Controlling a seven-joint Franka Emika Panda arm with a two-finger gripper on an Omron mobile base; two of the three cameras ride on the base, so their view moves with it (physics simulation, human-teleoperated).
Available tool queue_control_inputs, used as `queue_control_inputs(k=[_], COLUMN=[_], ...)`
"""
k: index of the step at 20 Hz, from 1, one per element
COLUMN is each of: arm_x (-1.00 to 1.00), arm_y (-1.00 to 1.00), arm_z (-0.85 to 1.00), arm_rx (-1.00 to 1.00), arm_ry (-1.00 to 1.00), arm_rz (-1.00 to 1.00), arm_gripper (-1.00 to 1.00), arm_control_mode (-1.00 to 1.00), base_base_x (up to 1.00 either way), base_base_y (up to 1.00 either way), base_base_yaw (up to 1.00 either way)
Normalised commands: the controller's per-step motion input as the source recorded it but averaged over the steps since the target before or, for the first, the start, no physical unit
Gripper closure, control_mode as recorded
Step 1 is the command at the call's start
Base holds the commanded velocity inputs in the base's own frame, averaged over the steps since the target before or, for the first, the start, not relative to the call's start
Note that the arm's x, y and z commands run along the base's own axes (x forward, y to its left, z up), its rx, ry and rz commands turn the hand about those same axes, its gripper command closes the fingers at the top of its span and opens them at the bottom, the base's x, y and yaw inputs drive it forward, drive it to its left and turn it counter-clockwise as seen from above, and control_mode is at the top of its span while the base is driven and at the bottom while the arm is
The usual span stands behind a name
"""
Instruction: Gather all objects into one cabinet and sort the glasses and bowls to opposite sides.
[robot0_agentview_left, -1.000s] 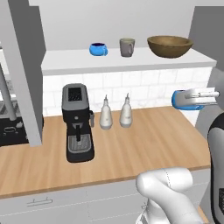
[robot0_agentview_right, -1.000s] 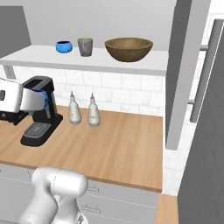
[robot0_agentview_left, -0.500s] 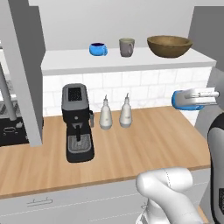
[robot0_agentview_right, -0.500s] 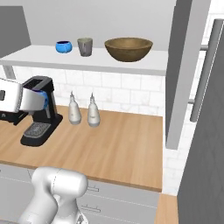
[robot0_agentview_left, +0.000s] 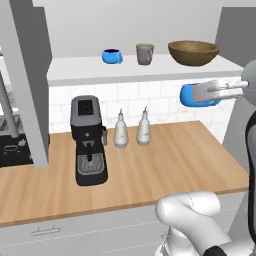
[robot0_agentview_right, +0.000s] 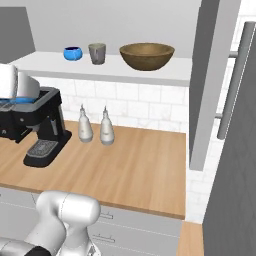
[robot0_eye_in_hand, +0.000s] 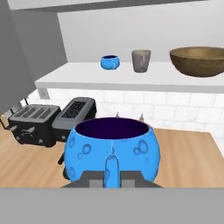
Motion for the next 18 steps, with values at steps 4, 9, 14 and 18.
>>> queue_control_inputs(k=[4, 9, 14, 18], arm_x=[0.35, 0.79, 0.75, 0.44], arm_y=[0.78, 0.35, 0.08, 0.25], arm_z=[0.22, 0.05, -0.03, -0.16], arm_rx=[-0.02, 0.0, 0.0, 0.0], arm_ry=[-0.09, 0.0, -0.08, -0.21], arm_rz=[0.04, 0.0, 0.0, 0.06], arm_gripper=[1.0, 1.0, 1.0, 1.0], arm_control_mode=[-1.0, -1.0, -1.0, -1.0], base_base_x=[0.0, 0.0, 0.0, 0.0], base_base_y=[0.0, 0.0, 0.0, 0.0], base_base_yaw=[0.0, 0.0, 0.0, 0.0])
